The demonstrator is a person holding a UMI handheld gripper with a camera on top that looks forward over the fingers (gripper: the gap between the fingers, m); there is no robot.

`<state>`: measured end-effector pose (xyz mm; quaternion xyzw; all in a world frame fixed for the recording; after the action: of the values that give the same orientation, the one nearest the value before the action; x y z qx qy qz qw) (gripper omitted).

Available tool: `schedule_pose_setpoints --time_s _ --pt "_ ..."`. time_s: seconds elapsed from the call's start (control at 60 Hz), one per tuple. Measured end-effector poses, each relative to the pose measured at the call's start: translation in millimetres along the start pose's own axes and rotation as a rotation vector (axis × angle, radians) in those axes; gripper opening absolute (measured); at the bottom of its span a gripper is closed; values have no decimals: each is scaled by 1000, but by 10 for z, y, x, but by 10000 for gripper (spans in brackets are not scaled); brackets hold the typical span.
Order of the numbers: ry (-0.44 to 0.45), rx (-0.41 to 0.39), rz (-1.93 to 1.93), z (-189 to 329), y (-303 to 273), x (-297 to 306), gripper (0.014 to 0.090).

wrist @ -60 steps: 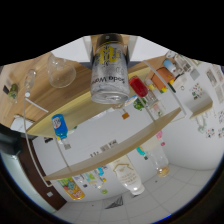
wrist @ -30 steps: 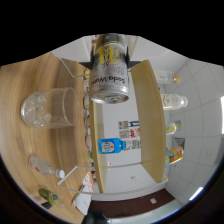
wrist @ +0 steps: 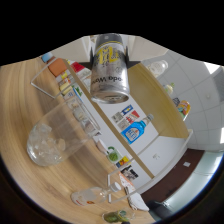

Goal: Make me a cup of Mojito.

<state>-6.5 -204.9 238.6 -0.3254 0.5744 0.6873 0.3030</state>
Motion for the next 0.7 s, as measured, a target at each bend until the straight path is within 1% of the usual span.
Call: schedule_pose_setpoints --time_s 0.083,0.167,0.217,0.317,0.383,0.45,0.567,0.65,0.7 --pt "10 1 -27 6 6 -11 500" --pt "45 12 -170 -11 17 -41 500" --pt "77 25 -353 -39 29 -81 501" --pt "133 22 -814 -27 194 -168 503" --pt "150 17 -1098 -20 303 -244 505" --pt "141 -4 -1320 7 443 -258 504" --pt "172 -30 -1676 48 546 -82 500" --pt "196 -68 -1834 62 536 181 501" --pt "226 -90 -1910 67 487 404 500"
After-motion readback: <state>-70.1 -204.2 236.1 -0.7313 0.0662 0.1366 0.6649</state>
